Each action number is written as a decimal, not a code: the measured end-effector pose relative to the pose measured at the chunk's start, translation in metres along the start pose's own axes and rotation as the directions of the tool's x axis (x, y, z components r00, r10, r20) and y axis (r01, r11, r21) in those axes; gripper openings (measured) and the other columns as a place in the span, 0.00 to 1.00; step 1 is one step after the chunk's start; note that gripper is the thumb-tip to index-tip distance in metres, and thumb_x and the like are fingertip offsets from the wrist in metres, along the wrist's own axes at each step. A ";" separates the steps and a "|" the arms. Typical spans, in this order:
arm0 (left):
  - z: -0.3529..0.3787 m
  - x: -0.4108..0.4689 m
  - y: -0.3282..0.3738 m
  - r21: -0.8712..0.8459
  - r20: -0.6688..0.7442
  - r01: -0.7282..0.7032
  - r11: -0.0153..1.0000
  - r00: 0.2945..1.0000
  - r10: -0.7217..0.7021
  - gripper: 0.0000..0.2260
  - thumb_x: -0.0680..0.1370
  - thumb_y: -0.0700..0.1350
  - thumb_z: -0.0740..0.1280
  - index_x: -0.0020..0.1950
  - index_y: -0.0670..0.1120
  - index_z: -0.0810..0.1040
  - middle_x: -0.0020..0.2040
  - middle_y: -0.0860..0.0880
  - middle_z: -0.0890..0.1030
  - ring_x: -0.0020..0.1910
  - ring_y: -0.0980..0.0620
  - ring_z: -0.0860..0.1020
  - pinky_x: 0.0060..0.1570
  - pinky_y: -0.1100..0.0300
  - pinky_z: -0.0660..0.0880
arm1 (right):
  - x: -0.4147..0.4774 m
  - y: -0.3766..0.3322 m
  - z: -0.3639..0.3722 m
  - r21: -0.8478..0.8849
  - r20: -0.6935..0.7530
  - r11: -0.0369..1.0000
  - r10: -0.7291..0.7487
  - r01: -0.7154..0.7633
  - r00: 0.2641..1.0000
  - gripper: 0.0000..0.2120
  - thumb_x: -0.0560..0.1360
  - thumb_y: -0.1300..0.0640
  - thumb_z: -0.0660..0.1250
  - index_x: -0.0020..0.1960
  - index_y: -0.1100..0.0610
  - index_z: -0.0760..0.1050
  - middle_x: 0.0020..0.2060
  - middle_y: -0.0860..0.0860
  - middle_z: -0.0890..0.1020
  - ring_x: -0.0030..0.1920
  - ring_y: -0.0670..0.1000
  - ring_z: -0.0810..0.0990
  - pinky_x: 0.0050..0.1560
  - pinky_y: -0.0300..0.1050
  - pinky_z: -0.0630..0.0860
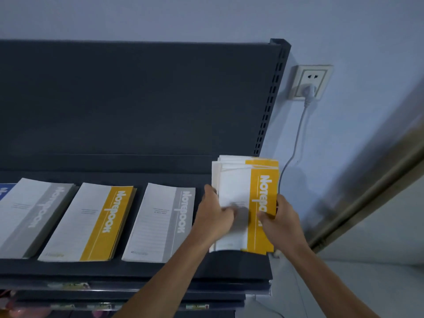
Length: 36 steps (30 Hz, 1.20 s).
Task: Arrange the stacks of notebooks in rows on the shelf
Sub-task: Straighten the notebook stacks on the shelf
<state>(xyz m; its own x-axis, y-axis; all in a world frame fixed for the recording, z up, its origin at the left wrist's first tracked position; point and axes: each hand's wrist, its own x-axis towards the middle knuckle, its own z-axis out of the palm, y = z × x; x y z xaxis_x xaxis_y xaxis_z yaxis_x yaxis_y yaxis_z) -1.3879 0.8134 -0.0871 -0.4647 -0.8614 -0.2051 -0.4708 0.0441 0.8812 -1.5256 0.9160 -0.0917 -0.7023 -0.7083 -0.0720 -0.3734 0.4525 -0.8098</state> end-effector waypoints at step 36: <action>-0.024 0.006 -0.025 0.241 -0.025 -0.192 0.951 0.979 0.203 0.16 0.82 0.53 0.64 0.68 0.52 0.69 0.60 0.56 0.71 0.54 0.59 0.73 0.46 0.70 0.67 | -0.014 -0.006 0.022 -0.040 -0.054 0.994 -0.103 0.101 0.993 0.20 0.81 0.56 0.65 0.69 0.45 0.63 0.49 0.39 0.78 0.43 0.38 0.77 0.37 0.31 0.68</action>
<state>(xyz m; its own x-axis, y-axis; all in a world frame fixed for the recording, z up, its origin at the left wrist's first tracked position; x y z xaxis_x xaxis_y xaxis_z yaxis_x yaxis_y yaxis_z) -1.3611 0.7953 -0.1003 -0.5321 -0.8466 -0.0111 -0.5394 0.3289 0.7752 -1.5001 0.9114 -0.0982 -0.6918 -0.7209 0.0430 -0.4664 0.4004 -0.7888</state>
